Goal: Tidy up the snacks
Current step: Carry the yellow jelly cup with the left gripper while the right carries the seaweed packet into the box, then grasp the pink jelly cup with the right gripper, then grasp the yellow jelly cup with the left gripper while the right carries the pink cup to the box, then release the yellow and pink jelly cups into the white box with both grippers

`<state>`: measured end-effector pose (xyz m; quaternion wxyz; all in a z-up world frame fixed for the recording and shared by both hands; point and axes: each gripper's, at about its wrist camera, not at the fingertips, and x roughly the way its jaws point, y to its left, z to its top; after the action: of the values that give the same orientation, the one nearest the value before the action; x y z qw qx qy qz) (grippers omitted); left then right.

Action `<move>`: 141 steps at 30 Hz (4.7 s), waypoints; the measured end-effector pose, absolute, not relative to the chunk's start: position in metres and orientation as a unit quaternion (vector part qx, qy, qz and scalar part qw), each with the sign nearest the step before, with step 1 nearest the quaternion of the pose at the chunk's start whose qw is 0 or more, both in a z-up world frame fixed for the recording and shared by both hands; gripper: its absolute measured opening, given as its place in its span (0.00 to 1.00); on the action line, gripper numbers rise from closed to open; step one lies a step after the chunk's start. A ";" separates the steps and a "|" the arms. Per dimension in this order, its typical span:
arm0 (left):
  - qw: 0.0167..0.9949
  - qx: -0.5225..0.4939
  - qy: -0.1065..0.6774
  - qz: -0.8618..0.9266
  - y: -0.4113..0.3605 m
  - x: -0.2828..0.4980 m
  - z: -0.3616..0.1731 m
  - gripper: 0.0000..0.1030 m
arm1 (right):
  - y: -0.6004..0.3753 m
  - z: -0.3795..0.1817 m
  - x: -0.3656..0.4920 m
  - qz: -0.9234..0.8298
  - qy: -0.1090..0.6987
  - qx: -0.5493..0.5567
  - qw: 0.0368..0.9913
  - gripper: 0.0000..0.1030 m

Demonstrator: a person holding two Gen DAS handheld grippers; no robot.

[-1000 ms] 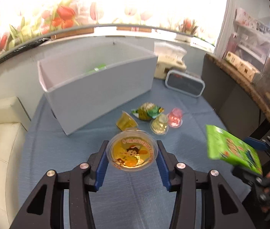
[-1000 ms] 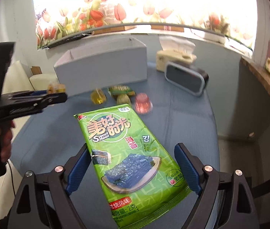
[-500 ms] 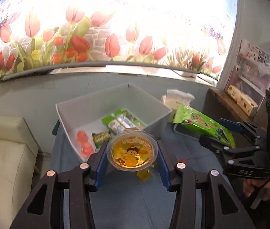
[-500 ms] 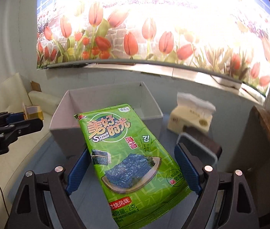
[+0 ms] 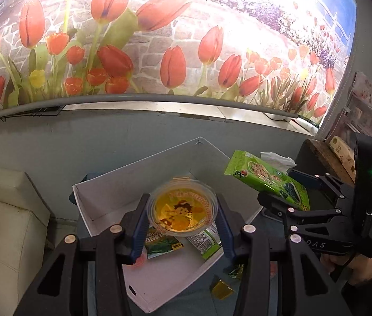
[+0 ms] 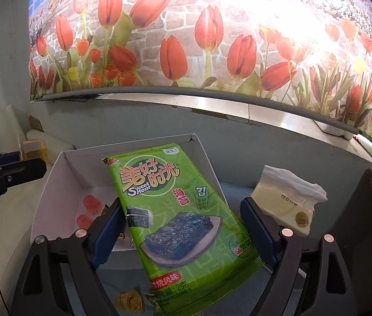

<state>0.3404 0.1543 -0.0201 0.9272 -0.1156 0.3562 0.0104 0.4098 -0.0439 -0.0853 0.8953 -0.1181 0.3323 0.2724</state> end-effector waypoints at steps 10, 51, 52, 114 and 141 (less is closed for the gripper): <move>0.920 -0.138 0.365 0.025 0.184 0.358 -0.050 1.00 | -0.009 -0.098 0.447 0.273 0.349 -0.141 0.885 0.90; 0.908 -0.115 0.402 -0.016 0.049 0.219 -0.137 1.00 | -0.155 -0.234 0.348 0.214 0.413 -0.088 0.881 0.76; 0.908 -0.116 0.403 -0.014 0.050 0.218 -0.138 1.00 | -0.154 -0.237 0.351 0.212 0.418 -0.090 0.879 0.75; 0.939 -0.067 0.336 -0.022 0.072 0.253 -0.050 0.50 | -0.140 -0.113 0.284 0.312 0.321 -0.058 0.892 0.45; 0.921 -0.085 0.377 0.047 0.172 0.347 -0.060 1.00 | -0.014 -0.098 0.440 0.341 0.364 -0.044 0.866 0.96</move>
<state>0.3468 0.1721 -0.0600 0.9210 -0.0849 0.3771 0.0473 0.4397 -0.0144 -0.0984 0.8656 -0.0441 0.3645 0.3406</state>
